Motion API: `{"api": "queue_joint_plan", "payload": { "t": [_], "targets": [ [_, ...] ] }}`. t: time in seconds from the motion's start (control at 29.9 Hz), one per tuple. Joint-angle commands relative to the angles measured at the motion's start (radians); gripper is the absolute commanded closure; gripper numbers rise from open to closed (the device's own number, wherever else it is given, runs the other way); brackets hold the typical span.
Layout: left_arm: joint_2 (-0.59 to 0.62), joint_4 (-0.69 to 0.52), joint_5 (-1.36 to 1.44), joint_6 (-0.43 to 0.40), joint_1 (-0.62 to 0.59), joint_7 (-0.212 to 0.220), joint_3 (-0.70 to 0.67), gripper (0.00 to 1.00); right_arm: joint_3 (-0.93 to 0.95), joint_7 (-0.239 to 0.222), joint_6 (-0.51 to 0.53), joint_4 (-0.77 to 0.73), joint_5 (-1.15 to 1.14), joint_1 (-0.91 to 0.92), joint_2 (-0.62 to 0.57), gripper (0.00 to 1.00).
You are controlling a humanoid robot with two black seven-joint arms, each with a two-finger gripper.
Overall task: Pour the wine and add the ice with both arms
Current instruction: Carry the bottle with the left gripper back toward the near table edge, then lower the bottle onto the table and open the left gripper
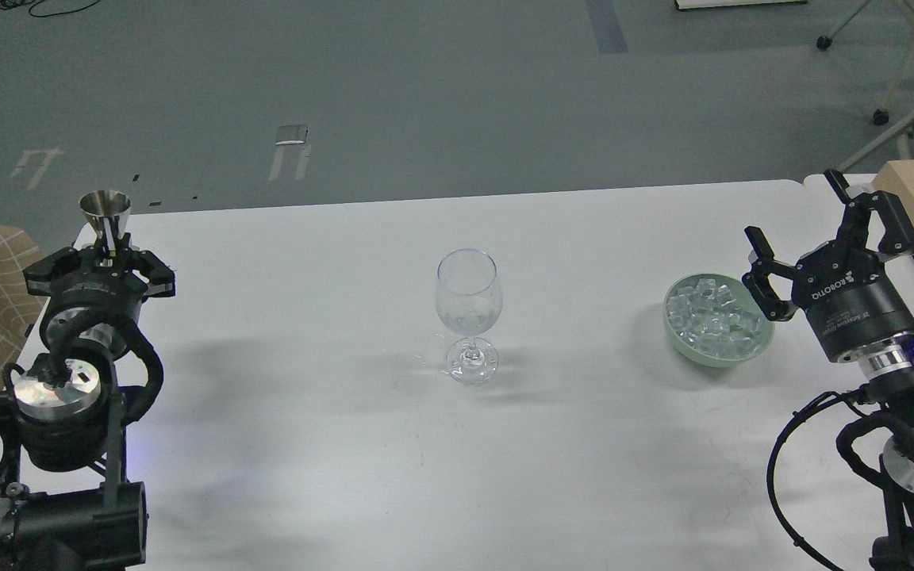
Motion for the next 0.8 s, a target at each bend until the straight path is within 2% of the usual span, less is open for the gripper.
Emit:
{"api": "queue_joint_plan", "payload": {
  "t": [0.0,0.23,0.6,0.77],
  "targets": [
    [0.0,0.018,-0.003,0.0,0.013,-0.002,0.036,0.91,0.0,0.0,0.0,-0.003,0.0,0.002,0.0,0.0],
    [0.0,0.034,-0.001,-0.001,0.014,0.001,0.071,0.91,0.0,0.0,0.0,-0.005,0.0,0.002,0.0,0.0],
    [0.0,0.066,-0.01,-0.062,0.053,0.009,0.088,0.85,0.0,0.0,0.0,-0.003,0.0,0.003,0.0,0.0],
    [0.0,0.074,-0.01,-0.065,0.051,0.007,0.092,0.67,0.0,0.0,0.0,-0.003,-0.003,0.003,0.0,0.0]
  ]
}}
